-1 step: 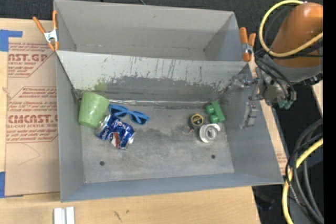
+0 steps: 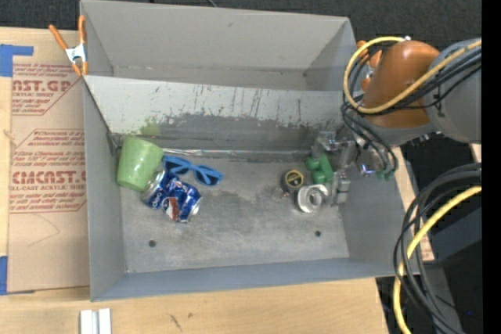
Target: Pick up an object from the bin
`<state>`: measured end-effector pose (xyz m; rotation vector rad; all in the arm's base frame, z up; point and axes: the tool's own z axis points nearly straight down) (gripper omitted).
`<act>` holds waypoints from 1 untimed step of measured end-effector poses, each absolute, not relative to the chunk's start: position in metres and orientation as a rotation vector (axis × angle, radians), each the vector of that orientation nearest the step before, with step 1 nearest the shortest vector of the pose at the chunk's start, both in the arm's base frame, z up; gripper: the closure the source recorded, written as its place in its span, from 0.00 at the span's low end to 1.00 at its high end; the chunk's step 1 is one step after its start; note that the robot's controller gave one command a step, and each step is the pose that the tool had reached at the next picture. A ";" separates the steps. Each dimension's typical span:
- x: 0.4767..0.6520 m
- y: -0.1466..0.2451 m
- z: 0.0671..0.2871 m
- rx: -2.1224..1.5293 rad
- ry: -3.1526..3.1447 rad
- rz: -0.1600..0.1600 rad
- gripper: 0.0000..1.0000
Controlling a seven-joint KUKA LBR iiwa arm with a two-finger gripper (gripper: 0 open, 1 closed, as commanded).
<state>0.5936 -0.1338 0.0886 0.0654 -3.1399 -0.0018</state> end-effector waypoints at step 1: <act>0.585 -0.111 0.071 0.091 -3.145 0.002 0.00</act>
Offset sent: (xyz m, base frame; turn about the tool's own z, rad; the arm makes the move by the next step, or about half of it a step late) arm -0.0101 0.0221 -0.0186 -0.0153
